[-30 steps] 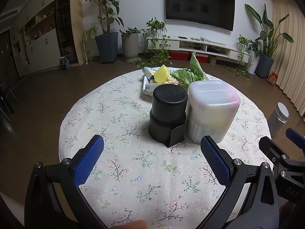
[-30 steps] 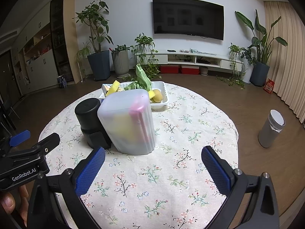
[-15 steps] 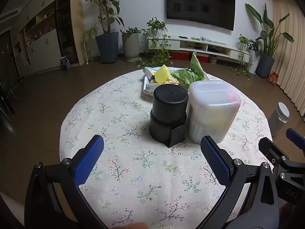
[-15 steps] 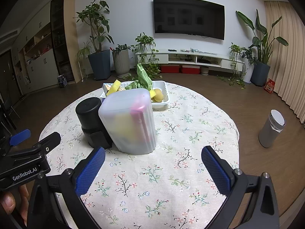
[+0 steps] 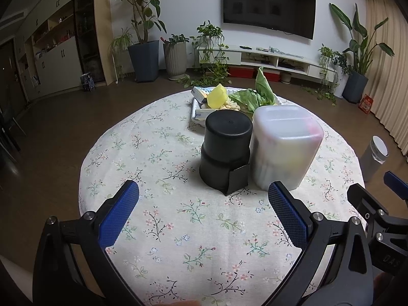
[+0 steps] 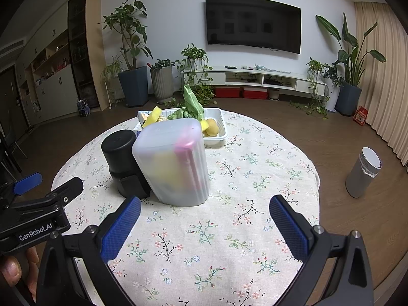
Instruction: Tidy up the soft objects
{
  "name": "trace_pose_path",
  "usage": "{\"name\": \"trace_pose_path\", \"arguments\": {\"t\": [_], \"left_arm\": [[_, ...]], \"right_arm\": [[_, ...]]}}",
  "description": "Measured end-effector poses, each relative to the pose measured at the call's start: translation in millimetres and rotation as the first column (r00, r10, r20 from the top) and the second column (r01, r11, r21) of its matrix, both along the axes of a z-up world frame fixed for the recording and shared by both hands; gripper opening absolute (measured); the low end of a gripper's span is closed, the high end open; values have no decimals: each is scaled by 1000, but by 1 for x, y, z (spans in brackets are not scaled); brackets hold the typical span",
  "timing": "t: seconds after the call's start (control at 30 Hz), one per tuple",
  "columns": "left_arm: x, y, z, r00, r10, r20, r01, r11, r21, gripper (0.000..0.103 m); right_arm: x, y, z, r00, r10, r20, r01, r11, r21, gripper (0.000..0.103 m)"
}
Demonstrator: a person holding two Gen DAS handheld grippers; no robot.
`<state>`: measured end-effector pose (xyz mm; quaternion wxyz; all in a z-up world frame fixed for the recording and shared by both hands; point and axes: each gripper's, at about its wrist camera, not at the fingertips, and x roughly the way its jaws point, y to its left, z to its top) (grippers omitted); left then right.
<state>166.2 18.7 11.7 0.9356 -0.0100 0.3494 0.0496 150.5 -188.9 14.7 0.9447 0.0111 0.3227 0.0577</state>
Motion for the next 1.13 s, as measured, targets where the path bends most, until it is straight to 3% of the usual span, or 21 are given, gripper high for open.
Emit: {"name": "trace_pose_path", "arguments": {"t": [1.13], "left_arm": [[-1, -1, 3, 1000, -3, 20, 3, 1000, 7, 103]], "right_arm": [[0, 2, -3, 1000, 5, -9, -5, 1000, 0, 103]]}}
